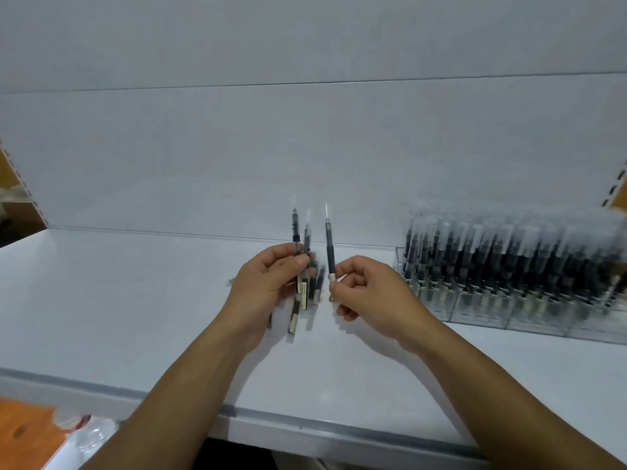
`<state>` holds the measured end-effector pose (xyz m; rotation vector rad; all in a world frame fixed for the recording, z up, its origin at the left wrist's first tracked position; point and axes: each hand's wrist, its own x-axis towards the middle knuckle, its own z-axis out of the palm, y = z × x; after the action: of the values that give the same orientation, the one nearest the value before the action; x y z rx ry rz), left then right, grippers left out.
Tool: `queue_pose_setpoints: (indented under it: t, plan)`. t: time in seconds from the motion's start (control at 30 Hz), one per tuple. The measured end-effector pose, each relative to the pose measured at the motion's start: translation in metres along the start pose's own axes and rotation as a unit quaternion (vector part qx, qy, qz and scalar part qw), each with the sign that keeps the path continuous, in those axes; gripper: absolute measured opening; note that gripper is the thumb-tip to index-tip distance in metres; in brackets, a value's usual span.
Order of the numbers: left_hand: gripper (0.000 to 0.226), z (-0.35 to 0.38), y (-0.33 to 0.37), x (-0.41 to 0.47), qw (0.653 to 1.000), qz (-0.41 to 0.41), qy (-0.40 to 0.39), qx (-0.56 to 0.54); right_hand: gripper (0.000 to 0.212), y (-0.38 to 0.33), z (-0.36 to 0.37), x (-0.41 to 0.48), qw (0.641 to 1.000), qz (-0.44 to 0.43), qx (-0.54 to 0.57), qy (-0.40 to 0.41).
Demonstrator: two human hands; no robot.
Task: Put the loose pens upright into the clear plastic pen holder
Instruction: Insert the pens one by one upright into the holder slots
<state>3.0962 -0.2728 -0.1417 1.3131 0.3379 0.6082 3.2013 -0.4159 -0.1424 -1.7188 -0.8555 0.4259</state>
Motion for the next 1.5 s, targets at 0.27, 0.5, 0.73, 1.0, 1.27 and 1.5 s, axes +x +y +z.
queue_pose_setpoints:
  t: [0.27,0.5,0.73,1.0,1.27,1.5]
  plan:
    - [0.03,0.078,-0.025,-0.008,0.996,0.008,-0.083,-0.044,0.01,0.01,-0.071,-0.053,0.996,0.009,-0.039,0.074]
    - [0.024,0.153,-0.048,-0.02,0.985,-0.003,-0.165,-0.046,0.026,0.034,-0.139,-0.092,0.982,0.017,-0.09,0.166]
    - [0.02,0.217,-0.069,-0.029,0.978,-0.024,-0.201,-0.059,0.027,0.045,-0.195,-0.116,0.96,-0.004,-0.146,0.24]
    - [0.021,0.261,-0.087,-0.031,0.968,-0.043,-0.228,-0.096,0.009,0.057,-0.231,-0.126,0.93,-0.012,-0.143,0.339]
    - [0.031,0.252,-0.097,-0.028,0.958,-0.045,-0.244,-0.142,0.011,0.059,-0.265,-0.107,0.9,-0.014,-0.156,0.407]
    - [0.026,0.253,-0.098,-0.028,0.961,-0.025,-0.245,-0.123,0.012,0.069,-0.271,-0.096,0.891,0.033,-0.273,0.361]
